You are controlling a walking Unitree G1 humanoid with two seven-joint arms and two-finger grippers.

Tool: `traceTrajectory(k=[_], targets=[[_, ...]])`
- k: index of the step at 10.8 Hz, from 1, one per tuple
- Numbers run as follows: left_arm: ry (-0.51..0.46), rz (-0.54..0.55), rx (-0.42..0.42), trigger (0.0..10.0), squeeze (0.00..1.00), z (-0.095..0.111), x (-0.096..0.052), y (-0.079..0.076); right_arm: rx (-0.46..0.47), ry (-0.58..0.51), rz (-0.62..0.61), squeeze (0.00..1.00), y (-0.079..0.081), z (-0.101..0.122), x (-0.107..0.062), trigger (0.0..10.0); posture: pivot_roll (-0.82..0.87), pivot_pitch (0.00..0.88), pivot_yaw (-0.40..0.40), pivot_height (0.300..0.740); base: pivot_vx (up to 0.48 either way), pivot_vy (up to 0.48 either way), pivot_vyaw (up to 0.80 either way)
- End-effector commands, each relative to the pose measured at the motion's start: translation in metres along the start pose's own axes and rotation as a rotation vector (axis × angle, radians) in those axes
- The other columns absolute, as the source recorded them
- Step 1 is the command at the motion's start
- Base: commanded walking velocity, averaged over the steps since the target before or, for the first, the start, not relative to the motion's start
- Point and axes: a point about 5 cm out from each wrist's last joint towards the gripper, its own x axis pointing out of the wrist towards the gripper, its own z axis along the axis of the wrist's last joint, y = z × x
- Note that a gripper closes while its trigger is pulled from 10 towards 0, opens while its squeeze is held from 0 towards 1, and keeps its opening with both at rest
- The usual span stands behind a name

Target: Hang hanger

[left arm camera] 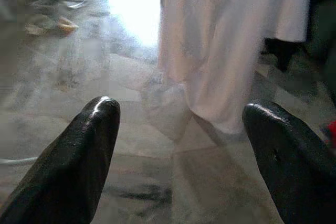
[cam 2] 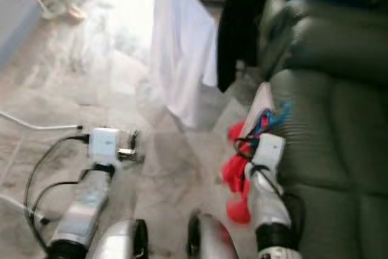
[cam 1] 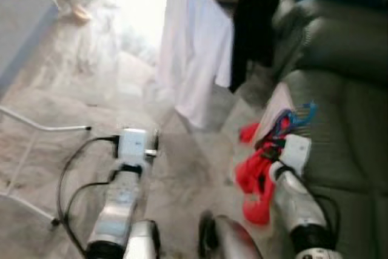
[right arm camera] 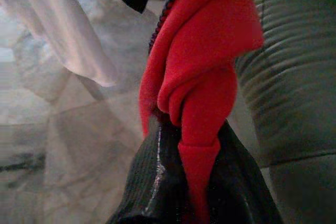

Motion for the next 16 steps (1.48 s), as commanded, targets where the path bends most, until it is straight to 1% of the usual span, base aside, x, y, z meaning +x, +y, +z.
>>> traceTrajectory(k=[1,2,4,5,6,7,8,9,10,11,12,13,14,15,16], targets=[[0.018,0.001,-0.003,10.0,0.00,-0.005,-0.005,-0.003,-0.009,-0.047,0.031,0.00,0.002,0.011,0.000,10.0,0.00,0.177,-0.054,0.740,0.000,0.000,0.80],[0.025,-0.009,-0.018,10.0,0.00,-0.007,-0.005,-0.005,-0.029,-0.054,0.054,0.00,0.001,0.010,-0.003,10.0,0.00,0.182,-0.067,0.740,0.000,0.000,0.80],[0.031,0.020,-0.016,10.0,0.00,-0.008,-0.003,0.002,-0.046,-0.066,0.104,0.00,0.007,0.008,-0.007,10.0,0.00,0.182,-0.063,0.740,0.000,0.000,0.80],[0.013,0.013,-0.014,10.0,0.00,-0.005,0.000,0.005,-0.137,-0.198,0.216,0.00,0.025,0.027,-0.014,10.0,0.00,0.181,-0.062,0.740,0.000,0.000,0.80],[0.009,0.014,-0.011,10.0,0.00,-0.004,0.001,0.007,-0.204,-0.282,0.308,0.00,0.036,0.039,-0.021,10.0,0.00,0.181,-0.056,0.740,0.000,0.000,0.80],[0.008,0.015,-0.012,10.0,0.00,-0.003,0.002,0.008,-0.241,-0.324,0.355,0.00,0.040,0.045,-0.024,10.0,0.00,0.186,-0.046,0.740,0.000,0.000,0.80],[0.005,0.013,-0.009,10.0,0.00,-0.002,0.002,0.007,-0.237,-0.336,0.400,0.00,0.040,0.050,-0.027,10.0,0.00,0.182,-0.044,0.740,0.000,0.000,0.80],[0.003,0.012,-0.007,10.0,0.00,-0.002,0.002,0.007,-0.236,-0.330,0.416,0.00,0.040,0.050,-0.028,10.0,0.00,0.182,-0.045,0.740,0.000,0.000,0.80],[0.003,0.011,-0.007,10.0,0.00,-0.003,0.002,0.006,-0.230,-0.313,0.459,0.00,0.040,0.048,-0.030,10.0,0.00,0.181,-0.046,0.740,0.000,0.000,0.80],[0.001,0.007,-0.004,10.0,0.00,-0.002,0.003,0.005,-0.246,-0.348,0.547,0.00,0.049,0.052,-0.037,10.0,0.00,0.179,-0.046,0.740,0.000,0.000,0.80],[0.003,-0.005,-0.009,10.0,0.00,-0.002,0.003,0.003,-0.225,-0.377,0.575,0.00,0.056,0.058,-0.041,10.0,0.00,0.177,-0.050,0.740,0.000,0.000,0.80],[0.008,-0.022,-0.012,10.0,0.00,-0.003,0.003,0.002,-0.208,-0.388,0.583,0.00,0.058,0.062,-0.042,10.0,0.00,0.175,-0.052,0.740,0.000,0.000,0.80],[0.004,-0.030,-0.015,10.0,0.00,-0.003,0.003,0.002,-0.191,-0.392,0.601,0.00,0.060,0.064,-0.044,10.0,0.00,0.174,-0.052,0.740,0.000,0.000,0.80],[0.003,-0.041,-0.011,10.0,0.00,-0.002,0.004,0.001,-0.187,-0.382,0.649,0.00,0.065,0.066,-0.047,10.0,-0.01,0.174,-0.053,0.740,0.000,0.000,0.80],[0.006,-0.049,-0.009,10.0,0.00,-0.003,0.004,-0.002,-0.205,-0.369,0.724,0.00,0.075,0.065,-0.051,10.0,-0.01,0.172,-0.054,0.740,0.000,0.000,0.80]])
